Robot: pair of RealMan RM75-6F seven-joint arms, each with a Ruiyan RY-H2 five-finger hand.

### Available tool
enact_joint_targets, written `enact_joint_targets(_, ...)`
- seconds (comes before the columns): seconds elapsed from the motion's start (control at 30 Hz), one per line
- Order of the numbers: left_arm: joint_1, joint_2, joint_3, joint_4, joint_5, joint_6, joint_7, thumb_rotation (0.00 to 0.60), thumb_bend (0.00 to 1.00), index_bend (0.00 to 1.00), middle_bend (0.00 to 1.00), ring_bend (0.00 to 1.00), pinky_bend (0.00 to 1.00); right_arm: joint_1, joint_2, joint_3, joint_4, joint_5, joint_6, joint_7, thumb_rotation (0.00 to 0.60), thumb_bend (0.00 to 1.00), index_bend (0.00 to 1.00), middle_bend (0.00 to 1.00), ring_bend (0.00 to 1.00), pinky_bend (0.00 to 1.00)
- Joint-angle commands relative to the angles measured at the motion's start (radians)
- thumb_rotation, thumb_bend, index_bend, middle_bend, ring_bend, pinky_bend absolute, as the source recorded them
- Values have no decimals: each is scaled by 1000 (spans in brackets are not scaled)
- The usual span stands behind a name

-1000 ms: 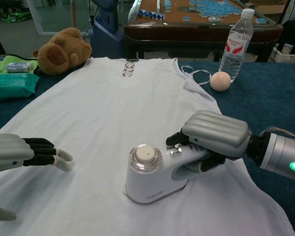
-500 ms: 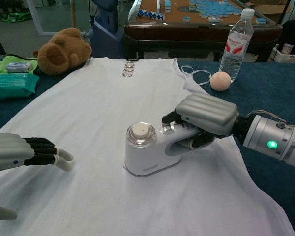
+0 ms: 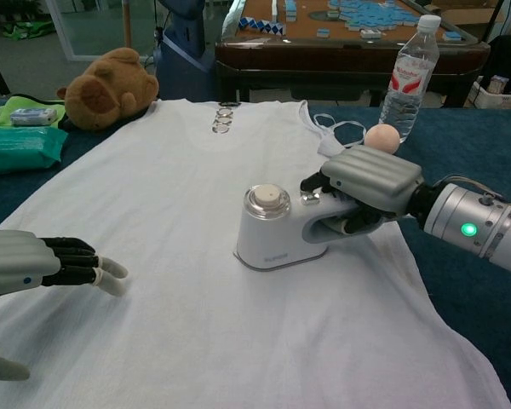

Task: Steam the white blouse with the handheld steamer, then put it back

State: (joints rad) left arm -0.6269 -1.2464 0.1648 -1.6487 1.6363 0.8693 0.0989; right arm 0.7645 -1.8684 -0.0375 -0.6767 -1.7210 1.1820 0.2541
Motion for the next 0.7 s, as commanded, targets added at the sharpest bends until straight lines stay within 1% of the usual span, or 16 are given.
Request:
enact_joint_targets(0.03,0,0,0,-1,0,1,1,505,137,125,48,79,0,1,-3,-13,-12,-15,14,9,600,494,932,857,769,693)
enact_joint_targets(0.4,2,4,2,-10,2,4,11,505,136,125,48,79,0,-10,22,-74,-135,-75,60,-2,600,494,932,857,769,693)
enact_joint_targets(0.6,5,6,4,-13,6,8,13,507,136,124,48,79,0,-40,71,-129,-205,-108,78,-16,600,494,932,857,769,693)
enact_joint_targets(0.7,6,8,5,-14,7,10,14,505,136,124,48,79,0,-56,96,-148,-230,-120,93,-21,600,494,932,857,769,693)
